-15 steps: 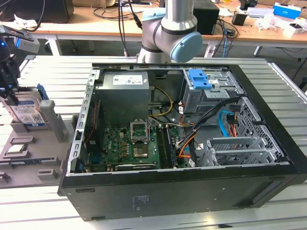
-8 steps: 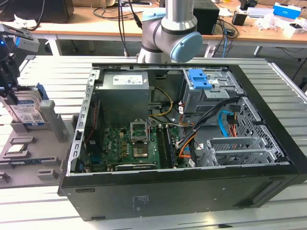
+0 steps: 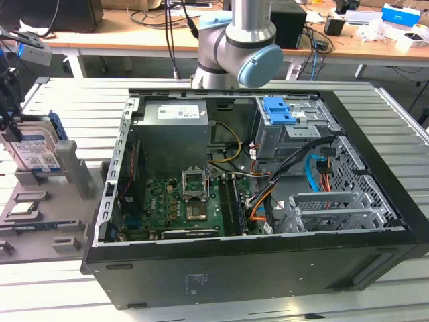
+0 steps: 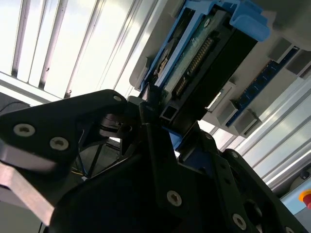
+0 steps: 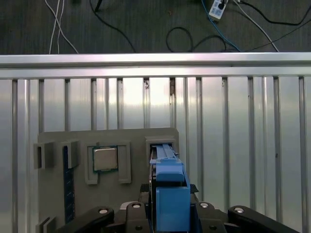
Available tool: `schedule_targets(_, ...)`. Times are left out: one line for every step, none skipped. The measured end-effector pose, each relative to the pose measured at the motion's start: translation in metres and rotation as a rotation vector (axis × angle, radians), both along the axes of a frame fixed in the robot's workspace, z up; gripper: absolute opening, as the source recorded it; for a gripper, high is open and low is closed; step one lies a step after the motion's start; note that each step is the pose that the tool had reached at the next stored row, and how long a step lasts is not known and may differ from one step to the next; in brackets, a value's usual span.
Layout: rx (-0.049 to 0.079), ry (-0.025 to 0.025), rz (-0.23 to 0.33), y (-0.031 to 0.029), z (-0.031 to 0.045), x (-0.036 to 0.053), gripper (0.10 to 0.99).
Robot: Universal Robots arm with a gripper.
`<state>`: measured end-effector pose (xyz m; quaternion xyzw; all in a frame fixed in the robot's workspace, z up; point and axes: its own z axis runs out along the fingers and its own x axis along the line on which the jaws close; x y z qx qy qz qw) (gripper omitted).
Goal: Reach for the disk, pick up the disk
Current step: 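Pick up the disk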
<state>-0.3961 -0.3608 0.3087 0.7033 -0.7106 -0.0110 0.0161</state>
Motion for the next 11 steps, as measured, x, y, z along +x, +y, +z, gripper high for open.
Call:
schedule_targets(0.0,-0.0001,0.0,0.0,0.0024,0.0,0.365)
schedule_targets(0.0,0.0,0.0,0.0,0.0038,0.0,0.365)
schedule_targets(0.0,-0.0001,0.0,0.0,0.0052,0.0,0.365)
schedule_targets(0.0,-0.0001,0.0,0.0,0.0079,0.0,0.365)
schedule_targets(0.0,-0.0001,0.0,0.0,0.009,0.0,0.365)
schedule_targets(0.0,0.0,0.0,0.0,0.0107,0.0,0.365)
schedule_targets(0.0,0.0,0.0,0.0001,0.0129,0.0001,0.365)
schedule_targets(0.0,-0.0001,0.0,0.0,0.0155,0.0001,0.365)
schedule_targets(0.0,0.0,0.0,0.0,0.0183,0.0002,0.365)
schedule_targets(0.0,-0.0001,0.0,0.0,0.0206,0.0002,0.365)
schedule_targets(0.0,-0.0001,0.0,0.0001,0.0223,0.0002,0.365)
